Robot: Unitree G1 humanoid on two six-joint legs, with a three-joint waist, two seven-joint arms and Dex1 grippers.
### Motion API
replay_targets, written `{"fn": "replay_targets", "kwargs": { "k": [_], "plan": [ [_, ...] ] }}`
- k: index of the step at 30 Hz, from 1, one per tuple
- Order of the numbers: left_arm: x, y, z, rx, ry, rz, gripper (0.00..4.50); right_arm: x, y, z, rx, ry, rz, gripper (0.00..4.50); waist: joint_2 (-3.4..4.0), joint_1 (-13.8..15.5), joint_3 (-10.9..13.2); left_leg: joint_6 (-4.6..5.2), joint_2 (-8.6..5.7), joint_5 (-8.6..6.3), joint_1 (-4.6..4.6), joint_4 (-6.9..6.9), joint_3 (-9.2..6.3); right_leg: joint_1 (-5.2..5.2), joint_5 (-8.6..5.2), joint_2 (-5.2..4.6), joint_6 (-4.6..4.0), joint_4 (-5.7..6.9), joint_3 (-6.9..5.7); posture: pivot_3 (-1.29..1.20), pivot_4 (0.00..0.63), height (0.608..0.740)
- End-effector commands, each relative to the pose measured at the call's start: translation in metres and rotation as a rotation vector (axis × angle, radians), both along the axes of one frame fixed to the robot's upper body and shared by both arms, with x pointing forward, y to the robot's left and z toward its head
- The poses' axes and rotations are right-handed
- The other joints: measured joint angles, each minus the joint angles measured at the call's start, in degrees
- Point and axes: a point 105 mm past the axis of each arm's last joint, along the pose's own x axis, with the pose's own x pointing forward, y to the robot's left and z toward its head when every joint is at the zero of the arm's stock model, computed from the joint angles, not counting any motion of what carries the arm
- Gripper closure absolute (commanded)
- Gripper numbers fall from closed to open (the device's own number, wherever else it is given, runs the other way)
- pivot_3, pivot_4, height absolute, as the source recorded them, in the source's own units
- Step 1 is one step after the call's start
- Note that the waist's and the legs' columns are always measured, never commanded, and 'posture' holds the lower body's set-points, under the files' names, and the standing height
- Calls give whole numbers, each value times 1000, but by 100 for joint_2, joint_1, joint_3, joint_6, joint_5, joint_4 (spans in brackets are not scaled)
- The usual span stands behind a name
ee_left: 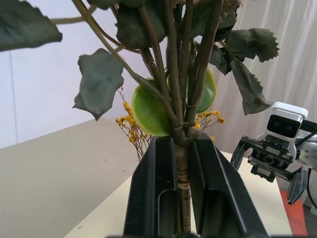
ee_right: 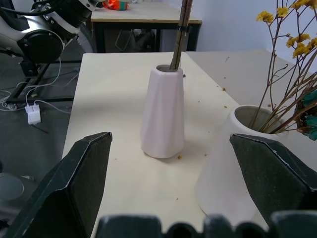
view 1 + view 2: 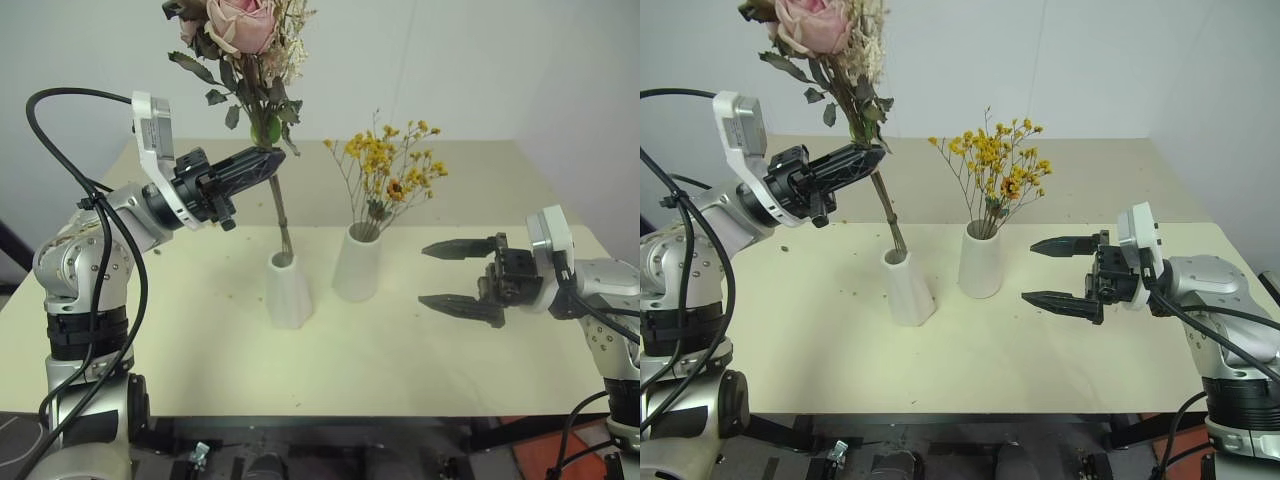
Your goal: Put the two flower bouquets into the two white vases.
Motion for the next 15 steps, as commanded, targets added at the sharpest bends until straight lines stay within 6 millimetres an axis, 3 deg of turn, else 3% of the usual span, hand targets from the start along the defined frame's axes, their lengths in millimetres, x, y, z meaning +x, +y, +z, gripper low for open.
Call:
{"fn": "replay_targets", "kwargs": {
  "k": [1,15],
  "plan": [
    [-12,2,17,-21,-88,-6,4406,-4,0,11,16,-49,6,0,0,0,0,0,0,0,0,0,0,0,0,0,0,0,0,0,150,740],
    [-19,5,19,-13,-90,-12,4406,-5,2,9,19,-35,15,0,0,2,0,0,0,0,0,0,0,0,0,0,0,0,0,0,150,740]
  ]
}}
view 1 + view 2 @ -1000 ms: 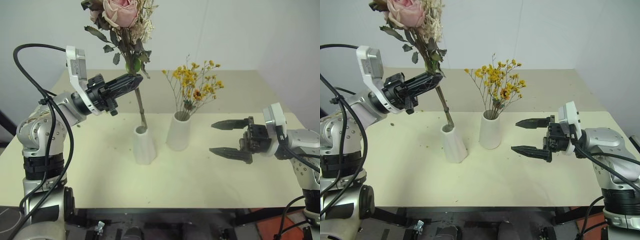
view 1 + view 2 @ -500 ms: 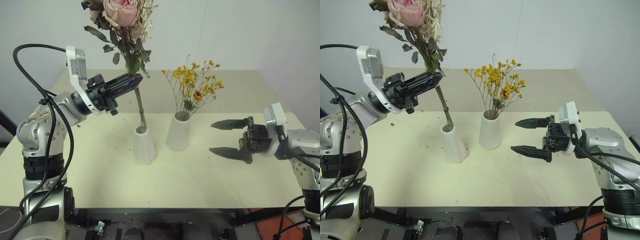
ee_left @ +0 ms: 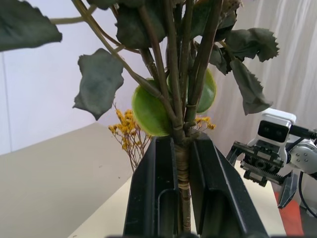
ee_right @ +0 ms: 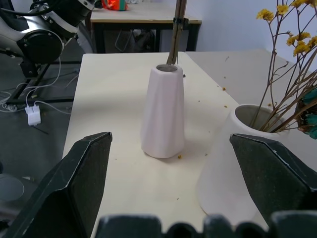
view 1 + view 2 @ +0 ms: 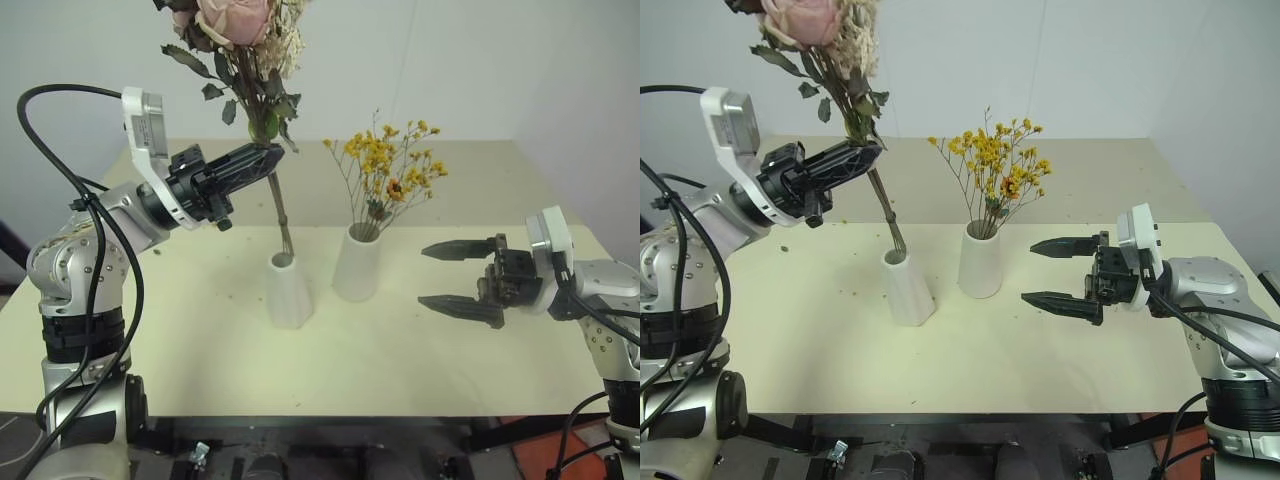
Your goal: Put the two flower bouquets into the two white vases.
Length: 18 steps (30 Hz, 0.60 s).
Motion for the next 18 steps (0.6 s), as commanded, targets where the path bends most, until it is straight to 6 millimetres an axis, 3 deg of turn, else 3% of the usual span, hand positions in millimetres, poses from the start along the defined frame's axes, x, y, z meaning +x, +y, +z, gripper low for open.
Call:
{"fn": "replay_targets", "kwargs": {
  "k": [1,18],
  "plan": [
    [-11,4,11,-2,-59,2,4406,-5,1,10,14,-39,16,0,0,3,0,0,0,0,0,0,0,0,0,0,0,0,0,0,150,740],
    [-11,5,0,20,-31,14,4406,-5,2,10,14,-34,22,0,0,2,0,0,0,0,0,0,0,0,0,0,0,0,0,0,150,740]
  ]
}}
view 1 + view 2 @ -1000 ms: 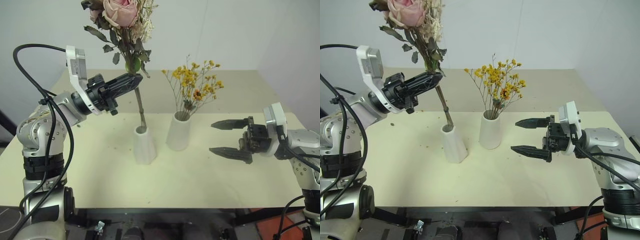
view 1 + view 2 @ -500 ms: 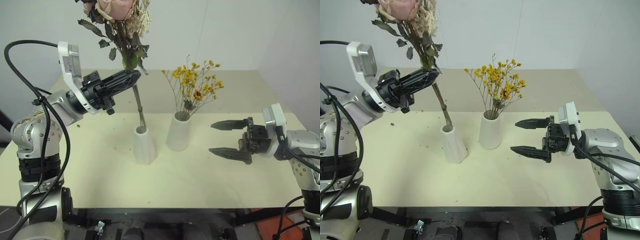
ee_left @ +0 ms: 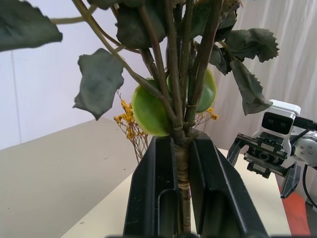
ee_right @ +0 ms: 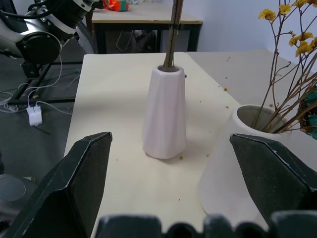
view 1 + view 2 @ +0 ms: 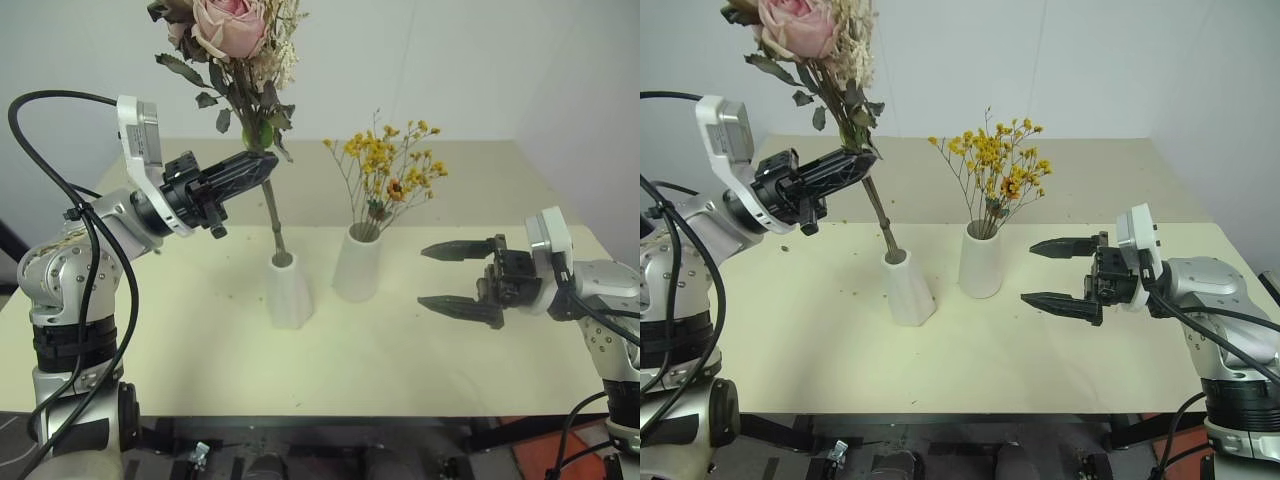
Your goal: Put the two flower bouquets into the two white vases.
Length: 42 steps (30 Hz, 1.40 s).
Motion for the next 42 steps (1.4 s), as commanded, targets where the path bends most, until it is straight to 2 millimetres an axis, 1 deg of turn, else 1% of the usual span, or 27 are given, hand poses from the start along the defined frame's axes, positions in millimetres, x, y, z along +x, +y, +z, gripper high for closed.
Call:
{"fn": "replay_targets", "kwargs": {
  "k": [1,15,22,33,38,42],
  "plan": [
    [-9,1,8,2,-46,-6,4406,-5,2,10,15,-36,19,0,0,0,0,0,0,0,0,0,0,0,0,0,0,0,0,0,150,740],
    [-5,1,-5,21,-7,15,4406,-6,2,8,18,-33,16,0,0,0,0,0,0,0,0,0,0,0,0,0,0,0,0,0,150,740],
    [-3,-2,-17,32,18,23,4406,-6,2,8,19,-32,12,0,0,4,0,0,1,0,0,0,0,0,0,0,0,0,0,0,150,740],
    [0,-3,-25,34,41,40,4406,-6,2,8,17,-34,8,0,0,2,0,0,0,0,0,0,0,0,0,0,0,0,0,0,150,740],
    [2,-4,-35,47,52,56,4406,-6,2,7,17,-33,8,0,0,9,0,0,0,0,-1,0,0,0,0,0,0,0,0,0,150,740],
    [3,-4,-38,47,50,65,4406,-6,2,7,17,-33,8,0,0,4,0,0,0,0,-1,0,0,0,0,0,0,-1,0,0,150,740]
  ]
}}
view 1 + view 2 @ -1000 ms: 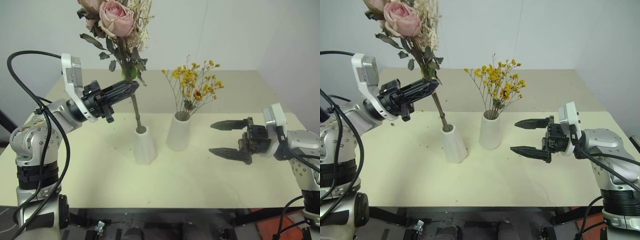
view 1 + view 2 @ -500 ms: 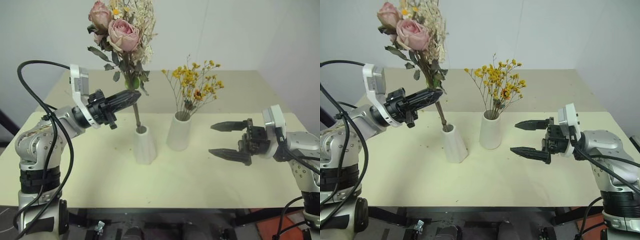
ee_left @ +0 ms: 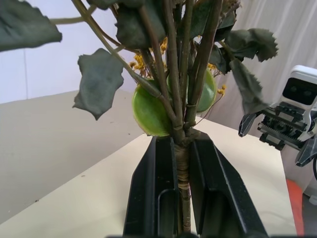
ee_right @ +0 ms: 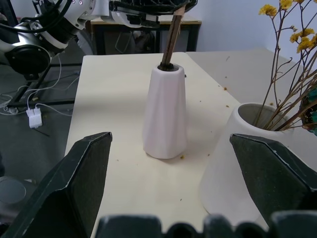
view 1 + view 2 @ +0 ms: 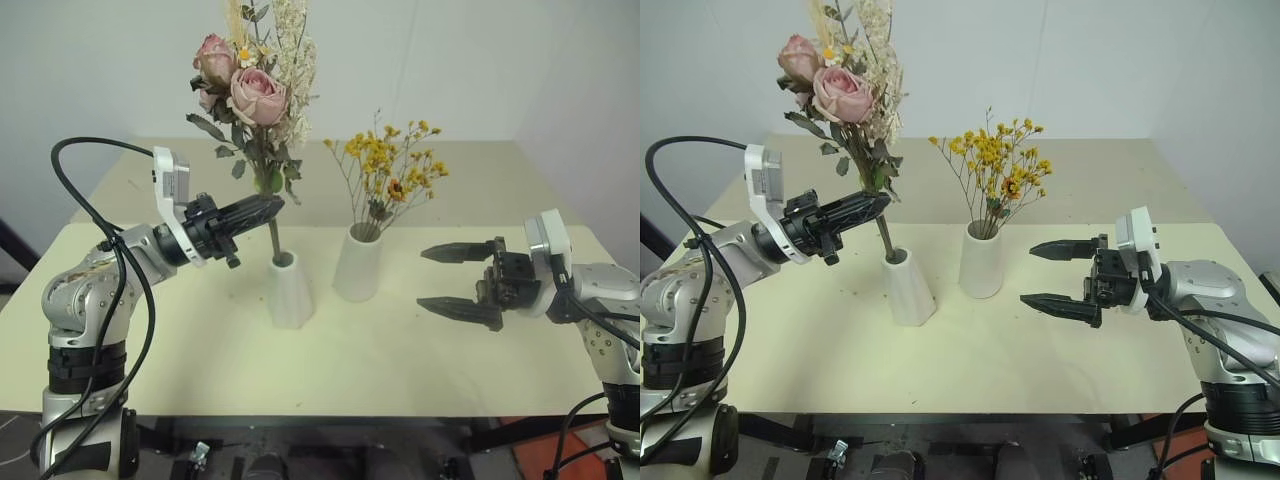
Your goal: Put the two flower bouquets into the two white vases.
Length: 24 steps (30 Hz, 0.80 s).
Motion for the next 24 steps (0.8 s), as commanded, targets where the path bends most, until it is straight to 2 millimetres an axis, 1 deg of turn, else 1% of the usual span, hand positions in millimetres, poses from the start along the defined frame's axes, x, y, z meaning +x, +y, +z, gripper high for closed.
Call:
{"fn": "replay_targets", "kwargs": {
  "k": [1,9,24],
  "plan": [
    [-6,-3,10,5,-71,1,4406,-5,2,9,9,-41,17,0,0,3,0,0,0,0,0,0,0,0,0,0,0,0,0,0,150,740],
    [-5,-6,11,-3,-72,-7,4406,-6,3,10,11,-43,16,0,0,3,0,0,0,0,0,0,0,0,0,0,0,0,0,0,150,740],
    [-3,-11,-9,41,-26,-2,4406,-7,3,9,16,-43,8,0,0,1,0,0,0,0,0,0,0,0,0,0,0,0,0,0,150,740]
  ]
}}
